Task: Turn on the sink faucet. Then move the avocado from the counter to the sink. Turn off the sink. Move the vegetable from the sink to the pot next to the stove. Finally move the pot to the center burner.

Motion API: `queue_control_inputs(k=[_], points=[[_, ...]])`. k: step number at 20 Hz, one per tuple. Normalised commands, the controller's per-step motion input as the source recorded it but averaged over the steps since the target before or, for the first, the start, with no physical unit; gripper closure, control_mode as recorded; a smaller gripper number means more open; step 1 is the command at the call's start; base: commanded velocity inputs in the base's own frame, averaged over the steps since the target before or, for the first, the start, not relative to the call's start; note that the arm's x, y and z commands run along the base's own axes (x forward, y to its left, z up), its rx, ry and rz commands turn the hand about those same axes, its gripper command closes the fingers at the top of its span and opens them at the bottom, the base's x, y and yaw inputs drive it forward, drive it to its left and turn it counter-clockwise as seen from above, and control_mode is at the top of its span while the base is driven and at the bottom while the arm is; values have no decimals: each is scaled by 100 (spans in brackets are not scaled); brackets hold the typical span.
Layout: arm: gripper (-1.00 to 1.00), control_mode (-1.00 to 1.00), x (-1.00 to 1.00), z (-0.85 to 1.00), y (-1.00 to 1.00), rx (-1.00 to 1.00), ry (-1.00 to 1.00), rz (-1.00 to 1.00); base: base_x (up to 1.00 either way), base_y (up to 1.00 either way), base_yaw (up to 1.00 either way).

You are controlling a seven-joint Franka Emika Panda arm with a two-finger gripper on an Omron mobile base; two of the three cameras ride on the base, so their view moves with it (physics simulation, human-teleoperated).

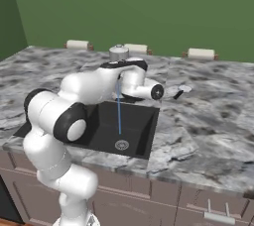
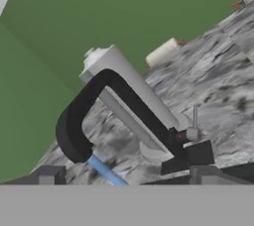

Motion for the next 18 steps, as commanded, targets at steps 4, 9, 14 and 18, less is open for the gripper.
queue_control_inputs(k=[4,9,14,18], points=[[-100,-100,-71,23,14,-16,7,0,0,0,0],[-100,-100,-79,10,33,-17,16,0,0,0,0],[-100,-100,-68,19,50,-15,23,-2,0,0,0],[-100,-100,-58,44,49,-15,27,-4,0,0,0]])
